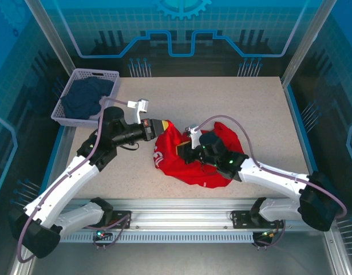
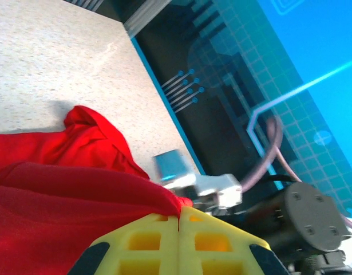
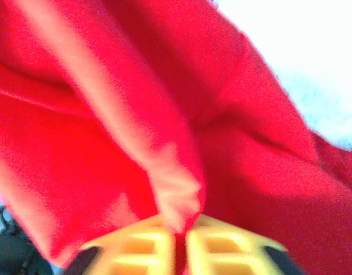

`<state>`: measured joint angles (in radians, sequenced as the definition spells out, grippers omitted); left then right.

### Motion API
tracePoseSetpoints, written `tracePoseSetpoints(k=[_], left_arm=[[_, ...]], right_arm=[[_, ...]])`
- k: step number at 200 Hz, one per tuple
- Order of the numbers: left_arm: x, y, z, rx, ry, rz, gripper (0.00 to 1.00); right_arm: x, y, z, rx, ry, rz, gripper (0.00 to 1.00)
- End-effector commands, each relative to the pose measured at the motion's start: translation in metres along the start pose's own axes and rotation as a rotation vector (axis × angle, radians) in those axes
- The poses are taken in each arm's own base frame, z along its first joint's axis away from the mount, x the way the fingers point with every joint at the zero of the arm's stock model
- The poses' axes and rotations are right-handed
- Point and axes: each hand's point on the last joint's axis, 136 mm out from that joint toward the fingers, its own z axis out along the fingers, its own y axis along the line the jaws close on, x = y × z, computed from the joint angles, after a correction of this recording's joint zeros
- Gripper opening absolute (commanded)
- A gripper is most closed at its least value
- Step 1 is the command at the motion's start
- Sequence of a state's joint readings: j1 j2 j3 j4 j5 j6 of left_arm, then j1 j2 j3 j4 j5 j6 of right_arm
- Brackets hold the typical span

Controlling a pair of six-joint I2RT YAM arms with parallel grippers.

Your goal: Fold the inside-out t-shirt

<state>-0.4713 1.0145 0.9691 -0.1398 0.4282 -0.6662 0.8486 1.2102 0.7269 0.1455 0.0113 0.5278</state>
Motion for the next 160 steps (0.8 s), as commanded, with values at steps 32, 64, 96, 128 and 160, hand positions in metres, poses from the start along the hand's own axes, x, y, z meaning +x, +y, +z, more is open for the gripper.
tracePoseSetpoints(k=[32, 64, 96, 128, 160], left_arm=[[-0.028, 0.050, -0.017, -0.201, -0.141, -0.044, 0.00], [-0.031, 0.058, -0.012, -0.227, -0.136, -0.032, 0.00], [-0.019, 0.087, -0.005, -0.327, -0.083, -0.024, 0.01], [-0.001, 0.114, 0.006, -0.404, 0.025, -0.014, 0.19], [-0.002, 0.105, -0.006, -0.414, 0.030, 0.096, 0.49]], right_arm=[[-0.042, 0.044, -0.054, -0.394, -0.154, -0.144, 0.00], [-0.056, 0.055, -0.078, -0.556, -0.195, -0.183, 0.00], [-0.060, 0.067, -0.092, -0.651, -0.182, -0.273, 0.00], [-0.056, 0.073, -0.095, -0.702, -0.123, -0.339, 0.00], [-0.052, 0.067, -0.093, -0.696, -0.062, -0.349, 0.00]])
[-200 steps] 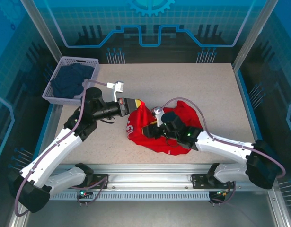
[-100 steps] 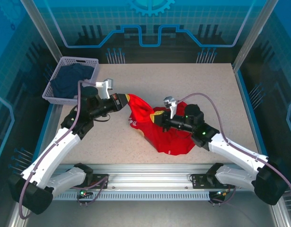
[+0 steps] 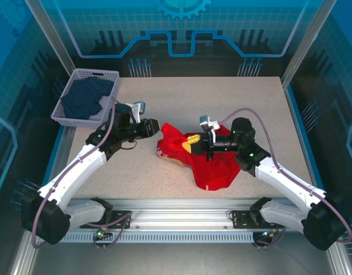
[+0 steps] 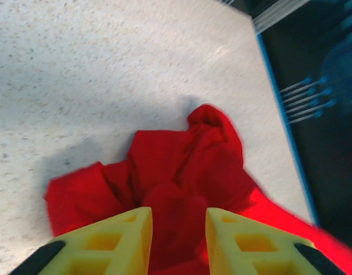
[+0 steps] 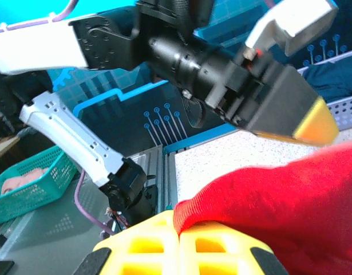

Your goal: Fold the inside-out t-shirt

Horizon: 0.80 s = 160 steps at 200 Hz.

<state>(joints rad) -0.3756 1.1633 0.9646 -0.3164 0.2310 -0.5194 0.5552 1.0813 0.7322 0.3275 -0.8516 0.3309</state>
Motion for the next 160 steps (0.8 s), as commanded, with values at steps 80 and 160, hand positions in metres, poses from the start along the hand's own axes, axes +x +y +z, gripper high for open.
tracePoseSetpoints(k=[80, 160], left_arm=[[0.040, -0.094, -0.045, 0.379, -0.015, 0.375, 0.70], [0.065, -0.102, -0.027, 0.394, 0.124, 0.412, 0.44]], right_arm=[[0.002, -0.002, -0.013, -0.007, 0.118, -0.051, 0.00], [-0.007, -0.003, -0.018, 0.029, 0.116, -0.083, 0.00]])
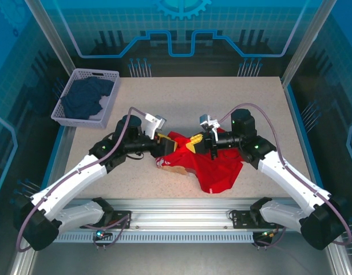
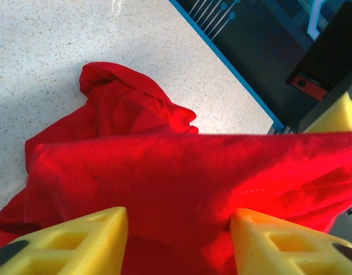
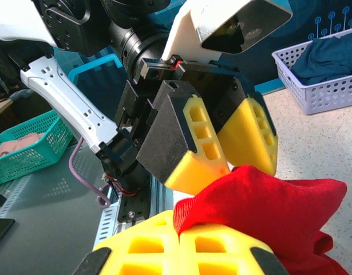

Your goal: Fold the inside-out t-shirt

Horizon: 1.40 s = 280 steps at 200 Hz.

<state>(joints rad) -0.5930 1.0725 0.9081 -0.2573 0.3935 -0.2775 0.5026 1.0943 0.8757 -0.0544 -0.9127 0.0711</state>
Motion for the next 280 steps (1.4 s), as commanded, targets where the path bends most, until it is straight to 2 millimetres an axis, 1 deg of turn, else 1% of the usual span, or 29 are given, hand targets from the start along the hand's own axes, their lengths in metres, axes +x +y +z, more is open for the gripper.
tracePoseSetpoints(k=[1, 11, 38, 59, 67, 79, 97, 109, 123, 135, 145, 163, 174, 193, 205, 211, 223, 241, 263, 280], left_arm=[[-0.008, -0.017, -0.005, 0.062, -0.009, 0.035, 0.43], [-0.010, -0.017, -0.004, 0.066, -0.013, 0.036, 0.39], [-0.017, -0.021, -0.004, 0.080, -0.027, 0.047, 0.24], [-0.021, -0.024, -0.003, 0.087, -0.035, 0.058, 0.16], [-0.023, -0.025, -0.004, 0.090, -0.037, 0.060, 0.11], [-0.025, -0.025, -0.005, 0.086, -0.042, 0.065, 0.00], [-0.028, -0.028, -0.010, 0.087, -0.059, 0.073, 0.00], [-0.031, -0.033, -0.016, 0.098, -0.079, 0.072, 0.00], [-0.034, -0.046, -0.024, 0.146, -0.097, 0.068, 0.00], [-0.036, -0.056, -0.030, 0.191, -0.102, 0.059, 0.00], [-0.037, -0.064, -0.033, 0.228, -0.102, 0.055, 0.00], [-0.042, -0.074, -0.038, 0.275, -0.112, 0.045, 0.00], [-0.047, -0.079, -0.041, 0.293, -0.124, 0.039, 0.00], [-0.054, -0.083, -0.045, 0.306, -0.145, 0.032, 0.00], [-0.058, -0.084, -0.046, 0.309, -0.156, 0.023, 0.00], [-0.060, -0.083, -0.047, 0.304, -0.164, 0.017, 0.00], [-0.064, -0.078, -0.046, 0.287, -0.174, 0.005, 0.00], [-0.065, -0.070, -0.044, 0.262, -0.179, -0.003, 0.00], [-0.066, -0.063, -0.044, 0.260, -0.185, -0.006, 0.00], [-0.067, -0.062, -0.045, 0.265, -0.186, -0.002, 0.00]], right_arm=[[-0.012, -0.001, -0.007, 0.022, -0.013, -0.039, 0.00], [-0.012, -0.001, -0.007, 0.022, -0.013, -0.037, 0.00], [-0.011, -0.001, -0.006, 0.017, -0.010, -0.035, 0.00], [-0.008, -0.002, -0.006, 0.021, -0.004, -0.031, 0.00], [-0.007, -0.003, -0.006, 0.022, -0.002, -0.028, 0.00], [-0.007, -0.004, -0.006, 0.033, 0.001, -0.026, 0.00], [-0.004, -0.012, -0.008, 0.081, 0.017, -0.013, 0.00], [-0.001, -0.026, -0.011, 0.170, 0.041, 0.012, 0.00], [0.002, -0.046, -0.017, 0.296, 0.076, 0.057, 0.00], [0.003, -0.056, -0.020, 0.351, 0.092, 0.081, 0.00], [0.003, -0.060, -0.020, 0.368, 0.099, 0.100, 0.04], [0.002, -0.064, -0.018, 0.373, 0.107, 0.112, 0.07], [0.004, -0.067, -0.018, 0.385, 0.119, 0.117, 0.11], [0.008, -0.076, -0.023, 0.447, 0.146, 0.134, 0.18], [0.010, -0.083, -0.028, 0.502, 0.164, 0.153, 0.23], [0.011, -0.086, -0.031, 0.526, 0.175, 0.162, 0.25], [0.012, -0.085, -0.033, 0.535, 0.191, 0.160, 0.27], [0.012, -0.075, -0.034, 0.509, 0.183, 0.130, 0.32], [0.010, -0.049, -0.028, 0.393, 0.146, 0.049, 0.39], [0.006, -0.029, -0.019, 0.311, 0.118, -0.016, 0.44]])
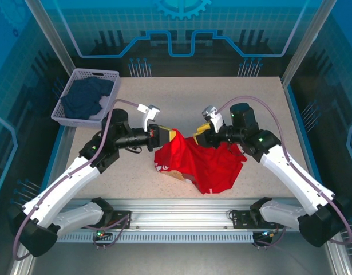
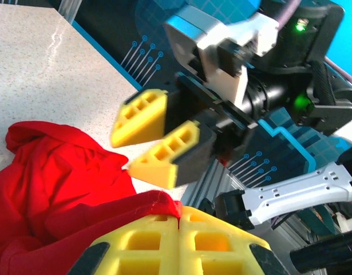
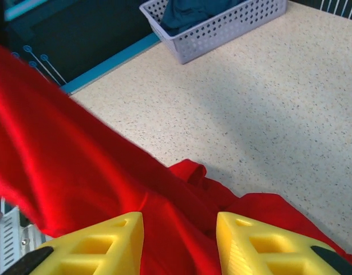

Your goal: Fold the inside-out t-shirt

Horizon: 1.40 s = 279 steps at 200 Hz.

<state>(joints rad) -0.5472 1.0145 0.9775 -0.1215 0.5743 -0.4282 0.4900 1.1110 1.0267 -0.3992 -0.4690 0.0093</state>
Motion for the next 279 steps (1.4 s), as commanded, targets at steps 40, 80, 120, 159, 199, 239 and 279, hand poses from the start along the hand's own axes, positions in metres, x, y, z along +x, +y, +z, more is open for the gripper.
tracePoseSetpoints(k=[40, 80, 120, 159, 199, 239, 279], left_arm=[[-0.013, -0.011, -0.005, 0.049, -0.025, 0.030, 0.00], [-0.011, -0.008, -0.004, 0.040, -0.019, 0.030, 0.00], [-0.009, 0.014, -0.005, -0.073, -0.027, 0.014, 0.00], [-0.016, 0.103, -0.036, -0.590, -0.116, -0.027, 0.12], [-0.006, 0.101, -0.037, -0.576, -0.086, -0.008, 0.47], [0.018, 0.086, -0.028, -0.432, -0.067, 0.018, 0.63], [0.033, 0.107, -0.017, -0.479, 0.009, 0.004, 0.69]], right_arm=[[-0.016, 0.050, 0.010, -0.141, -0.081, -0.210, 0.49], [-0.030, 0.059, 0.025, -0.191, -0.088, -0.243, 0.44], [-0.037, 0.063, 0.023, -0.229, -0.117, -0.210, 0.05], [-0.042, 0.063, 0.003, -0.366, -0.191, -0.032, 0.00], [-0.054, 0.049, 0.004, -0.319, -0.208, 0.108, 0.00], [-0.054, 0.043, 0.005, -0.311, -0.200, 0.115, 0.00], [-0.054, 0.037, 0.001, -0.288, -0.200, 0.107, 0.00]])
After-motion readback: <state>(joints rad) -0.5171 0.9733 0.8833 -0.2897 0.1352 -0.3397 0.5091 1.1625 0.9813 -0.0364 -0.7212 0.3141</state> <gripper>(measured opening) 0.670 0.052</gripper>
